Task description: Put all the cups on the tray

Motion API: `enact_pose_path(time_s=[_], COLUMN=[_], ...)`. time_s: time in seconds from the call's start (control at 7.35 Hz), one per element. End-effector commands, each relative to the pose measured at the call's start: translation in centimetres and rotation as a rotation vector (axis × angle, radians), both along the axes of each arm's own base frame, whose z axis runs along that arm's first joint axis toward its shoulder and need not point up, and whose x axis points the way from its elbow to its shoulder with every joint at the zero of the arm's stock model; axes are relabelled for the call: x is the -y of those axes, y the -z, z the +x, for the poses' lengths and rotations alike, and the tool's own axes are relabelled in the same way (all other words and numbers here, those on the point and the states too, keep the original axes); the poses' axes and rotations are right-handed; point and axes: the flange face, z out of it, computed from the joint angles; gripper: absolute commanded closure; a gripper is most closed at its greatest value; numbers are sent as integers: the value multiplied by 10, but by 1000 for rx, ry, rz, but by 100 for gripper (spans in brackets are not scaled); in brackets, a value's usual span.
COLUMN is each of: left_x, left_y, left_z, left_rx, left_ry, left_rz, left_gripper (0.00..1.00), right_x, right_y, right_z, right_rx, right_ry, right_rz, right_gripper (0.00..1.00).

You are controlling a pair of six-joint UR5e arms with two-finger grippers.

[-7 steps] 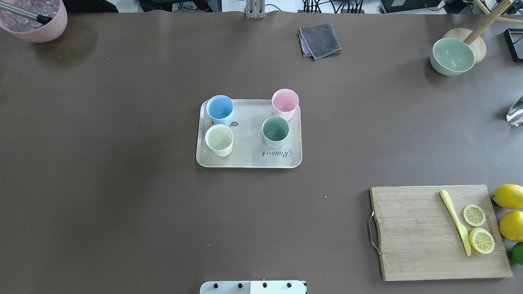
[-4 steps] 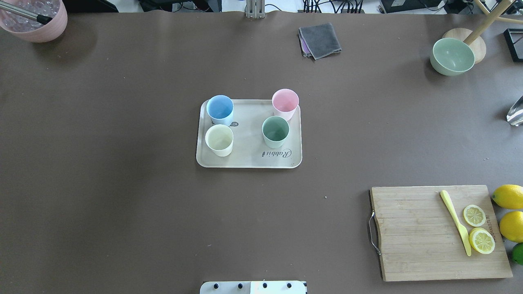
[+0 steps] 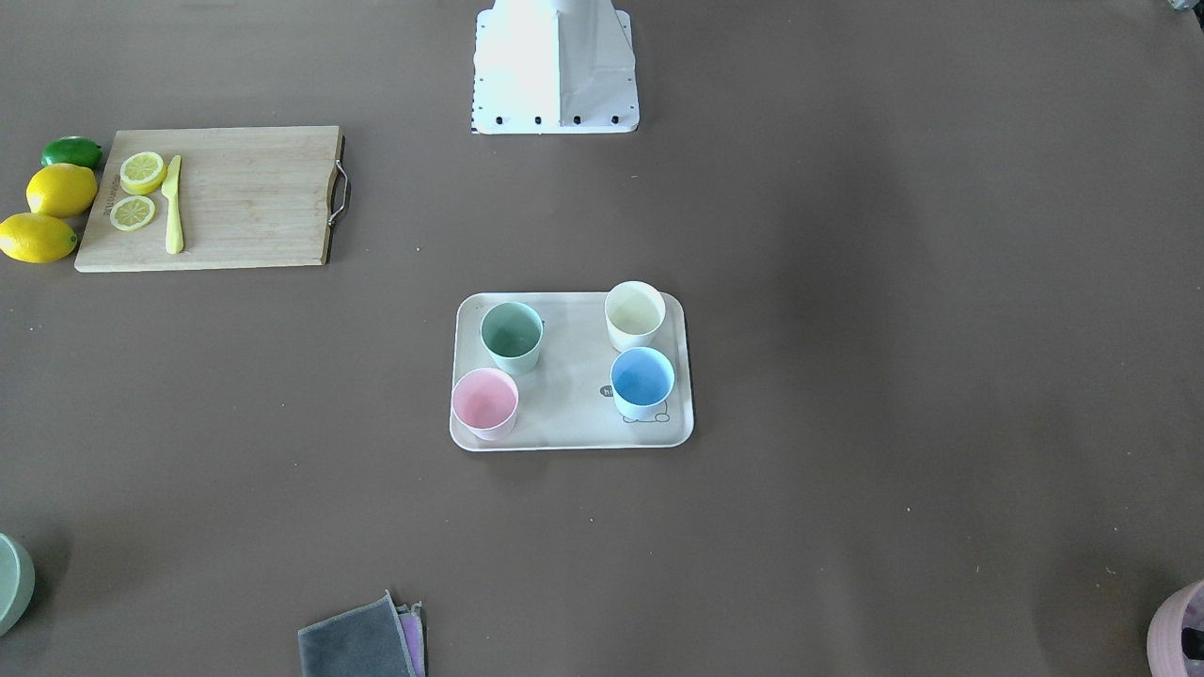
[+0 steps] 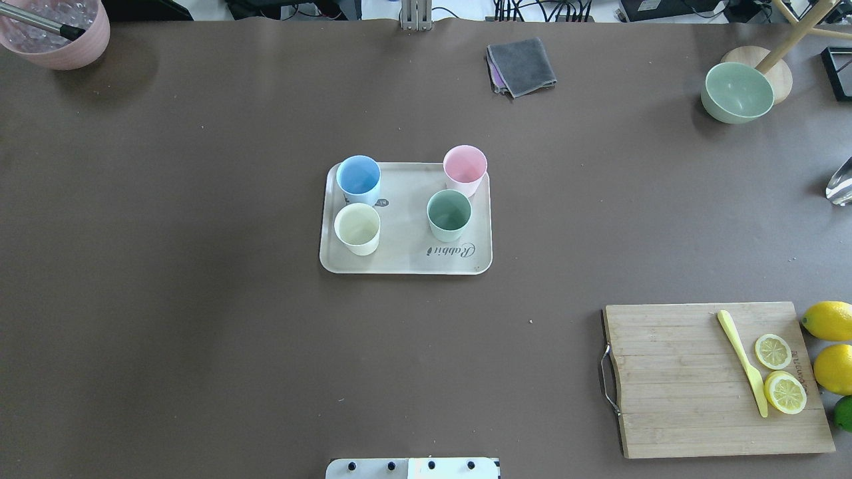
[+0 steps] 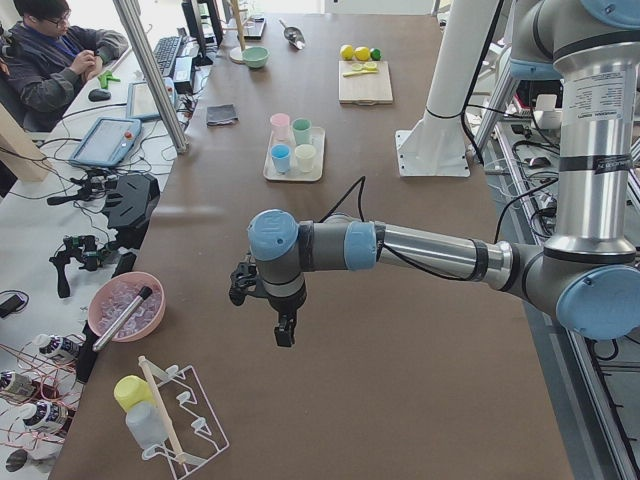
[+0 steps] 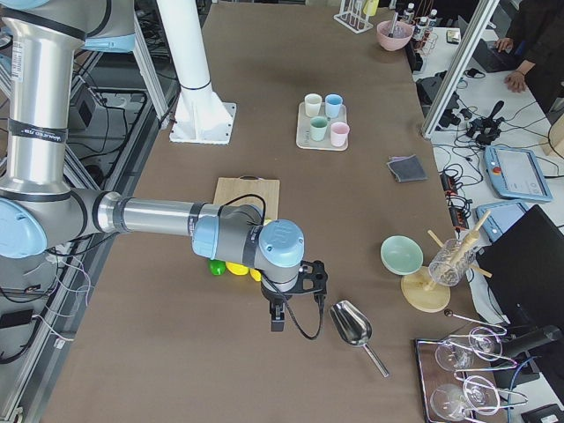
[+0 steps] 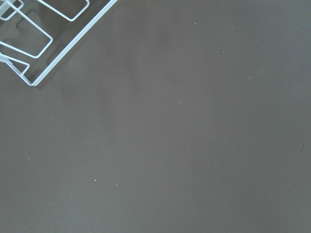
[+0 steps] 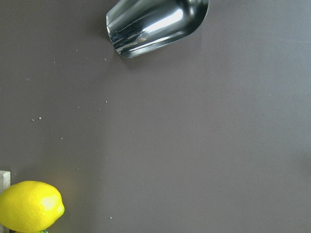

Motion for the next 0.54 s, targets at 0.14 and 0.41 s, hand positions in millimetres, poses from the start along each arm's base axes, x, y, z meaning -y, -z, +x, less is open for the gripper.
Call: enact_pose_path(time_s=[0.14,0.41], left_x=[0,-1], left_y=[5,4], left_z=[1,0], left_rx=[-5,-5], left_ry=[1,2], left_rz=[14,10], left_gripper=[2,2], right_x=[0,0], right_y=[0,1], right_z=[-1,-1], right_rx=[2,2], right_ry=[2,5], right_rz=[2,7], right_gripper=[0,0])
